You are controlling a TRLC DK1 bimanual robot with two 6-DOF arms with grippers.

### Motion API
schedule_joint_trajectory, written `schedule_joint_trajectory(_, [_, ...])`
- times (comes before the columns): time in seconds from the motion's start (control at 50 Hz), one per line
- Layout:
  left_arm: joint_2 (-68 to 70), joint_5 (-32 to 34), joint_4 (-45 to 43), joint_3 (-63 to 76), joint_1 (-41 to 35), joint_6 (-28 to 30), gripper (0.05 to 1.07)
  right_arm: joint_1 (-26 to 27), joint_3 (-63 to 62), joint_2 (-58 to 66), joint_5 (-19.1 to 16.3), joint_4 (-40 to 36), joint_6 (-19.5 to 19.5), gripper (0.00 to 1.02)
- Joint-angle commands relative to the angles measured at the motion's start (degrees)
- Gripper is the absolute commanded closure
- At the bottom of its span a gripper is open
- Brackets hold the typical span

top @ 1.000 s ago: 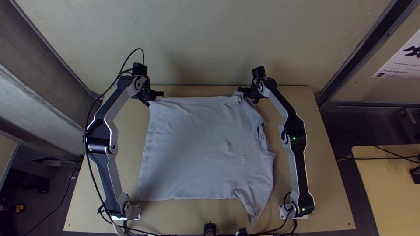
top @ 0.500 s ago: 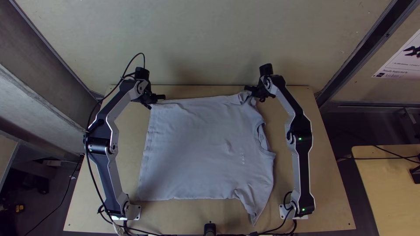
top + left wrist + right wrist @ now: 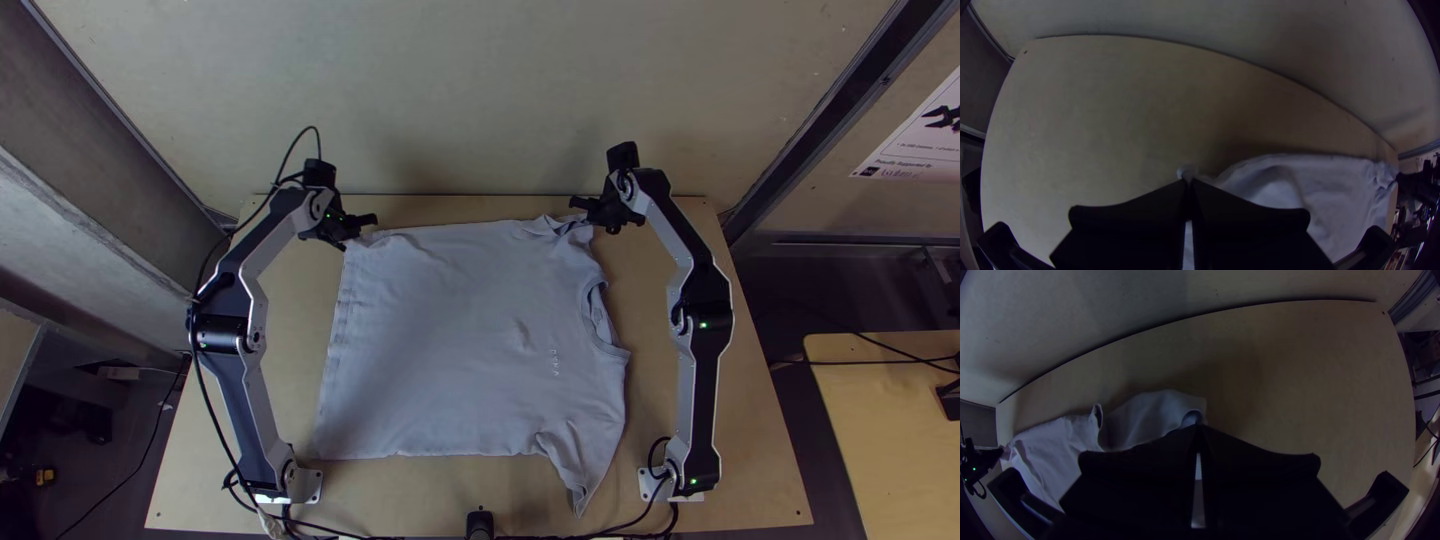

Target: Fold the t-shirt

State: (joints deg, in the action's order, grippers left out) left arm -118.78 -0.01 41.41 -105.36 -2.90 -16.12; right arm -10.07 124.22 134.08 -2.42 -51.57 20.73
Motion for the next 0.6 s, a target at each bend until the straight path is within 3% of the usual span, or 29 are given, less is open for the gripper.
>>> schedule_joint_trajectory(0.0, [3.47, 1.24, 0.52, -1.69, 1.4, -1.02, 1.05, -0.39, -2.93, -4.27, 0.39, -0.64, -0.69, 1.0])
schedule_joint_trajectory(0.58, [8.65, 1.59, -0.36, 9.38, 1.58, 1.71, 1.05, -1.1, -18.05, -16.31, 0.83, -0.64, -2.36, 1.0])
